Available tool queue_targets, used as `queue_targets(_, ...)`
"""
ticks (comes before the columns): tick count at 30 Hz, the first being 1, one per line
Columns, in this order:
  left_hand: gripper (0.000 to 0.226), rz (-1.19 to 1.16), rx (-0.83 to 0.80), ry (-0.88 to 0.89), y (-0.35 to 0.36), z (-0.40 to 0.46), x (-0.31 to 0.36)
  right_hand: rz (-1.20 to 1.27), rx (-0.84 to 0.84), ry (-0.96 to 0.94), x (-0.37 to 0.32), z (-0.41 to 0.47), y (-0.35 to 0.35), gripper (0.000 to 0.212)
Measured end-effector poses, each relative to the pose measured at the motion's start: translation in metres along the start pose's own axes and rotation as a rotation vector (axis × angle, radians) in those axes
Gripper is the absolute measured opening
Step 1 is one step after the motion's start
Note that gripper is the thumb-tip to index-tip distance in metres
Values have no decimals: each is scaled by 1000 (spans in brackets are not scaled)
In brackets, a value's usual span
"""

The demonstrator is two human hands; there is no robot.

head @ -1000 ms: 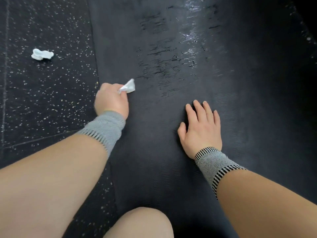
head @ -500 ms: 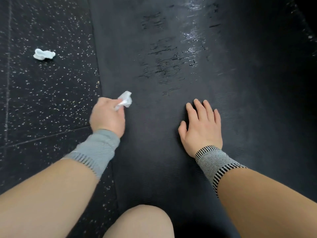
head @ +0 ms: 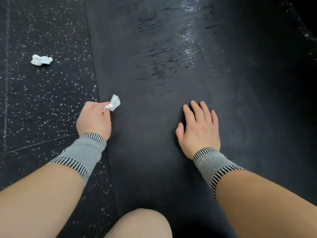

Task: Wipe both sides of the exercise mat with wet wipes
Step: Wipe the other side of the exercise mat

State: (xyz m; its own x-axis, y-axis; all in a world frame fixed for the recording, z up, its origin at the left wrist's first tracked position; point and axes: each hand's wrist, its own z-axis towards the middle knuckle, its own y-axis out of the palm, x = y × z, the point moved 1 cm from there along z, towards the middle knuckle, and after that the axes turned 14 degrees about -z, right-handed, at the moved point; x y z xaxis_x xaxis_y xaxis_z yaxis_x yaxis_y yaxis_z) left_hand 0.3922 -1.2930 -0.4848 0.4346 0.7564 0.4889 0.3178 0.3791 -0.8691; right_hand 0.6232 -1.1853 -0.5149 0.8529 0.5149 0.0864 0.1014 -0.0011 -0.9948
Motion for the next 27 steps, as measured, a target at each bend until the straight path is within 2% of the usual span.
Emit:
queue_targets(4,30,-26,-16,-30,32,11,38,-2,-9,-8,-1,-1,0,62)
queue_targets(9,32,-57,-236,228,75,4,113,15,0,-12,0,0,-1,61)
queue_targets(11,34,0,-242,256,70,7,108,28,9,-6,0,0,-1,60)
queue_targets(15,31,-13,-77,84,40,29,57,18,6,4,-1,0,0,59)
queue_targets(18,29,-55,-54,48,49,30,60,6,-4,-1,0,0,0,60)
queue_targets(21,29,-118,-122,106,79,21,100,2,-2,-3,0,0,-2,60)
queue_targets(24,30,-131,-247,268,98,6,136,4,-17,-16,1,1,-3,60)
queue_targets(27,29,-146,-284,275,84,1,121,12,-14,-10,1,0,-1,59)
